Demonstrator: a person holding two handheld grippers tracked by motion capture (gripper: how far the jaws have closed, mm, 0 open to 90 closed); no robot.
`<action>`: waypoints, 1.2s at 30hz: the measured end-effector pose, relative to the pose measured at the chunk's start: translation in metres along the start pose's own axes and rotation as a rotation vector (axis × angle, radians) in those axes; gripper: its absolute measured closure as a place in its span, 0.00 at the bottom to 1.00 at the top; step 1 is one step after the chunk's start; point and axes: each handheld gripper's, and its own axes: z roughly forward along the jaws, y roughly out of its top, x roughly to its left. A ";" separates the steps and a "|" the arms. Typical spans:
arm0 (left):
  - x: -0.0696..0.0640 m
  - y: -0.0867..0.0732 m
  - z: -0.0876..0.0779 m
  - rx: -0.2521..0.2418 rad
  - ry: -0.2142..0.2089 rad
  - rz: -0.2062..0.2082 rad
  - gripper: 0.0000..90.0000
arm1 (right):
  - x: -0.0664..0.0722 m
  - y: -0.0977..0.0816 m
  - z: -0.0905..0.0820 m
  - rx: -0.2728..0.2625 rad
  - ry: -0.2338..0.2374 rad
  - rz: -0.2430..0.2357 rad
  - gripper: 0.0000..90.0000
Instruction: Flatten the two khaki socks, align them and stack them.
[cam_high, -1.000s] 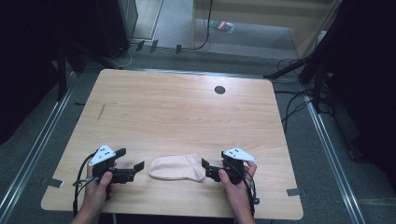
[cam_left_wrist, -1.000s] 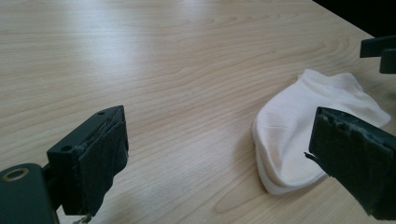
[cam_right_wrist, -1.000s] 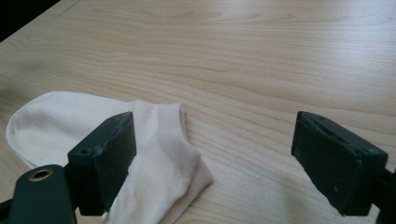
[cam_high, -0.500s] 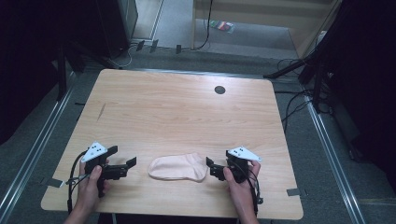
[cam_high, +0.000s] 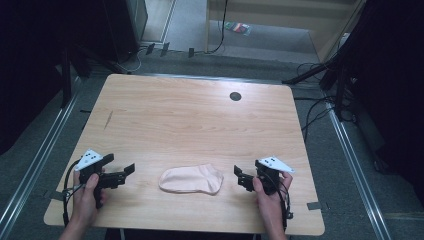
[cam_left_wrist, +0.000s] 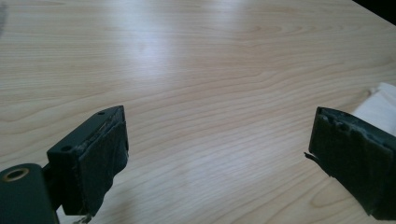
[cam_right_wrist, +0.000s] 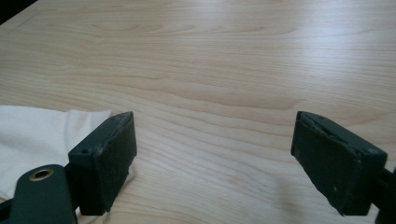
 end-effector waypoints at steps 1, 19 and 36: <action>0.003 0.000 -0.001 -0.002 0.003 -0.008 0.06 | -0.004 0.000 -0.001 -0.005 -0.006 0.003 0.16; 0.037 -0.008 -0.017 0.007 0.112 0.000 0.06 | -0.062 -0.015 -0.022 -0.034 -0.092 0.049 0.16; 0.061 -0.014 -0.030 0.008 0.168 -0.021 0.06 | -0.111 -0.035 -0.060 -0.065 -0.154 0.109 0.16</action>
